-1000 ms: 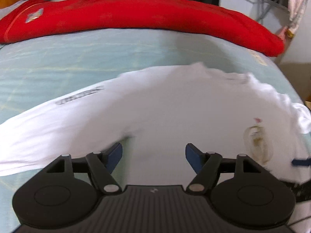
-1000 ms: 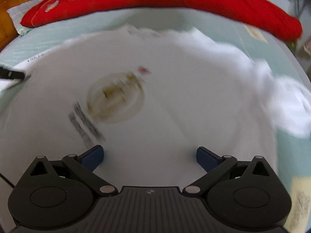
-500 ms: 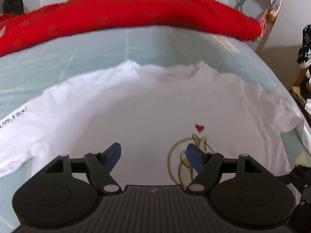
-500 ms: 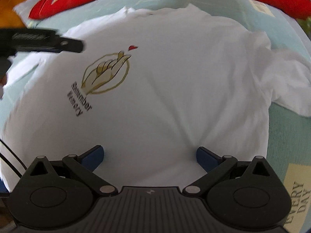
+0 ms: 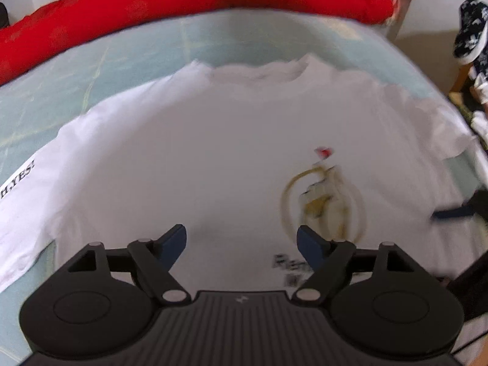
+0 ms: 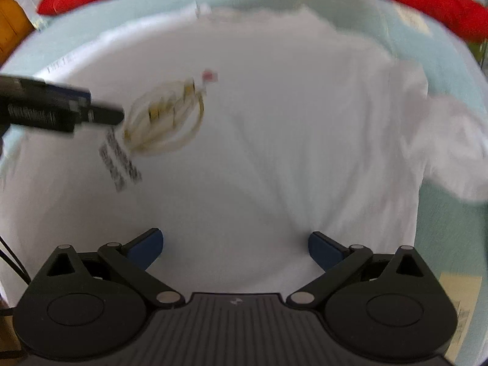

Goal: Fold clothes

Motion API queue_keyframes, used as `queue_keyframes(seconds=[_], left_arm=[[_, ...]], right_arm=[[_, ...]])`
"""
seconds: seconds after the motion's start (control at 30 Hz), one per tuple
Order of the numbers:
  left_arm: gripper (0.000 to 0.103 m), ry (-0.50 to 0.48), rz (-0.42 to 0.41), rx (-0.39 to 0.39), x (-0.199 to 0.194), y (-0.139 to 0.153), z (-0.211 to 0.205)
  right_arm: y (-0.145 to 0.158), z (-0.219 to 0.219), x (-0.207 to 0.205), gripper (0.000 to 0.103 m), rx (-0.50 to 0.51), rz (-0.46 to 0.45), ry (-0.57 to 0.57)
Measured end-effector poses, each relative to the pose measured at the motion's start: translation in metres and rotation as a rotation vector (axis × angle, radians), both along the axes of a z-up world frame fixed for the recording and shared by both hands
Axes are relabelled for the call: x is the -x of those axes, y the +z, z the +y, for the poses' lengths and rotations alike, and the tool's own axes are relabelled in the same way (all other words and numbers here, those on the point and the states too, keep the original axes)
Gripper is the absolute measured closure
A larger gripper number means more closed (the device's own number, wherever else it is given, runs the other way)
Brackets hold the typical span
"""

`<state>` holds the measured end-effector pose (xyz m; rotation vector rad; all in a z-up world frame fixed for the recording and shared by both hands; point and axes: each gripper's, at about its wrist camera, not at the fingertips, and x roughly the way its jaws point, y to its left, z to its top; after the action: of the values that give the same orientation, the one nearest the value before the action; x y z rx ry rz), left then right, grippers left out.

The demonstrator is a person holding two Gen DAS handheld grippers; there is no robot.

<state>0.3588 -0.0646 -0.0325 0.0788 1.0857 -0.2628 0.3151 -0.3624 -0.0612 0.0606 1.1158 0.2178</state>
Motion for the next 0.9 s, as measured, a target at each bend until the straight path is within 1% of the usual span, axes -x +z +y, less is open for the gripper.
queue_keyframes(seconds=[0.07, 0.13, 0.2, 0.27, 0.37, 0.43, 0.5, 0.57, 0.63, 0.7, 0.8, 0.9], left_arm=[[0.023, 0.025, 0.026, 0.029, -0.003, -0.006, 0.008], [0.021, 0.028, 0.029, 0.056, -0.003, -0.006, 0.011], [0.021, 0.01, 0.034, 0.048, -0.003, -0.004, 0.01], [0.021, -0.017, 0.032, 0.034, -0.005, -0.001, 0.006], [0.021, -0.065, -0.017, 0.05, -0.01, 0.013, -0.002], [0.021, -0.097, -0.048, 0.086, -0.017, 0.021, -0.011], [0.021, -0.124, -0.072, 0.122, -0.025, 0.027, -0.021], [0.021, -0.141, -0.075, 0.146, -0.032, 0.028, -0.033], [0.021, -0.151, -0.08, 0.148, -0.036, 0.026, -0.044], [0.021, -0.159, -0.087, 0.144, -0.037, 0.025, -0.055], [0.021, -0.155, -0.085, 0.138, -0.037, 0.024, -0.066], [0.021, -0.151, -0.077, 0.131, -0.036, 0.023, -0.076]], right_arm=[[0.001, -0.001, -0.004, 0.0, -0.005, -0.008, -0.016], [0.003, -0.001, -0.009, 0.0, -0.01, -0.017, -0.032], [0.002, -0.004, -0.008, 0.0, -0.02, -0.019, -0.059], [0.0, -0.01, 0.007, 0.0, -0.015, -0.006, -0.084], [0.0, -0.016, 0.031, 0.0, -0.008, 0.014, -0.098], [0.001, -0.019, 0.043, 0.0, -0.019, 0.023, -0.101], [0.006, -0.024, 0.046, 0.0, -0.045, 0.006, -0.12], [0.012, -0.029, 0.042, 0.0, -0.06, -0.035, -0.145], [0.014, -0.032, 0.03, 0.0, -0.08, -0.078, -0.145], [0.013, -0.034, 0.018, 0.0, -0.096, -0.1, -0.142], [0.001, -0.043, 0.012, 0.0, -0.14, -0.056, -0.156], [-0.004, -0.056, 0.024, 0.0, -0.168, -0.056, -0.142]])
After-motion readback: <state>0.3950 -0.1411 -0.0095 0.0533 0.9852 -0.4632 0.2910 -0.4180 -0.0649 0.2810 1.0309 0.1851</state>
